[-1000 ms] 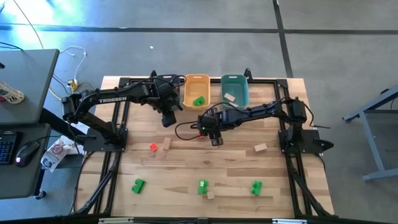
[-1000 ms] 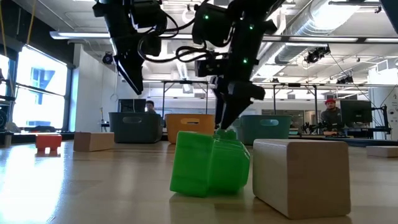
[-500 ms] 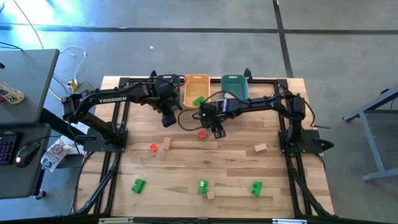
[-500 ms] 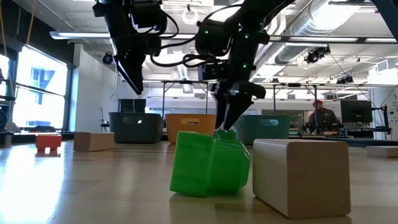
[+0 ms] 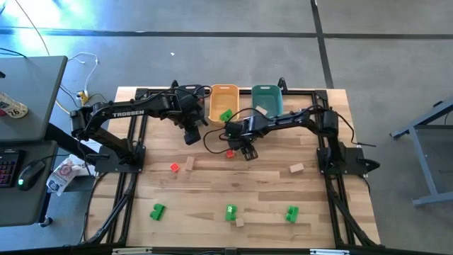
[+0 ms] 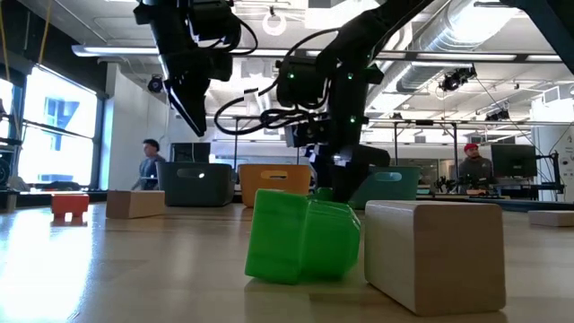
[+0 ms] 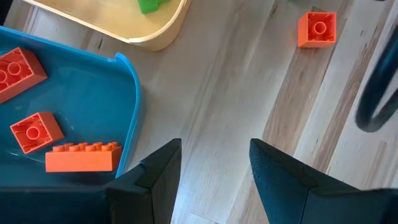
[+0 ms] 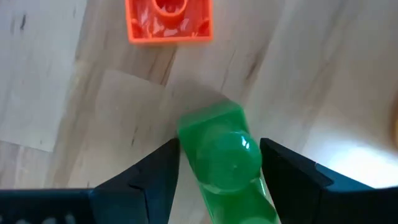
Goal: Sort & place blocks by color
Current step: Put the green game piece into the yellow bin
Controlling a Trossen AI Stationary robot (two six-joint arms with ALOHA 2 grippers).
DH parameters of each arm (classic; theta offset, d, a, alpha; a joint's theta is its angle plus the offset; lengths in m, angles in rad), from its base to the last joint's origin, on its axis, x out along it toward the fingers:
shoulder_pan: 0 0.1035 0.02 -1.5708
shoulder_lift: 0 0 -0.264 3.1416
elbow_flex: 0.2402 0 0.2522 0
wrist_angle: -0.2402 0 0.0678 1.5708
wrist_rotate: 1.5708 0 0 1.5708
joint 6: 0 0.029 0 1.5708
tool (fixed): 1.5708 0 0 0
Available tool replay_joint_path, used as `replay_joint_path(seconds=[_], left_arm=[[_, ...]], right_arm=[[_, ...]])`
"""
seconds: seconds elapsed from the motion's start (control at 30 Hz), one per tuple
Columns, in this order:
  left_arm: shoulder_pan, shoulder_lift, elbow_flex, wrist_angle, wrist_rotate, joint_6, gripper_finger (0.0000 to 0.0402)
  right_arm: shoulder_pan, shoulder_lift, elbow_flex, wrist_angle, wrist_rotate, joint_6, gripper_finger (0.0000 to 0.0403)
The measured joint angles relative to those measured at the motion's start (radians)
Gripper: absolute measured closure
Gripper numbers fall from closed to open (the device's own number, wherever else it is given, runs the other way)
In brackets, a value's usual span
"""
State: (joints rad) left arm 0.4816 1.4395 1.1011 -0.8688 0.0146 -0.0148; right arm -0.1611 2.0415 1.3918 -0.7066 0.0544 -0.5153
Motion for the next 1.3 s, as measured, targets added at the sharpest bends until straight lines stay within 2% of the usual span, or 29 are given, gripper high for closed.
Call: replay_joint_path(seconds=[0.13,0.33,0.37,0.57,0.83,1.07,1.3], left_arm=[[0.0,0.0,0.0,0.0,0.0,0.0,0.0227],[0.0,0.0,0.0,0.0,0.0,0.0,0.0227],[0.0,0.0,0.0,0.0,0.0,0.0,0.0227],[0.0,0.0,0.0,0.0,0.0,0.0,0.0227],[0.0,0.0,0.0,-0.003,0.0,0.0,0.0227],[0.0,0.0,0.0,-0.003,0.0,-0.009,0.0227],[-0.007,0.0,0.0,-0.003,0.0,-0.009,0.0227]], right_arm=[[0.0,0.004,0.002,-0.002,-0.002,0.017,0.0206],[0.001,0.005,0.002,-0.009,-0.008,0.038,0.0292],[0.001,0.005,0.002,-0.008,-0.012,0.043,0.0296],[-0.003,-0.014,-0.001,-0.018,-0.026,0.07,0.0296],[-0.003,-0.101,-0.001,0.022,-0.074,0.09,0.0296],[-0.028,-0.178,-0.001,0.126,-0.072,0.097,0.0296],[-0.082,-0.226,0.0,0.345,-0.031,0.107,0.0296]])
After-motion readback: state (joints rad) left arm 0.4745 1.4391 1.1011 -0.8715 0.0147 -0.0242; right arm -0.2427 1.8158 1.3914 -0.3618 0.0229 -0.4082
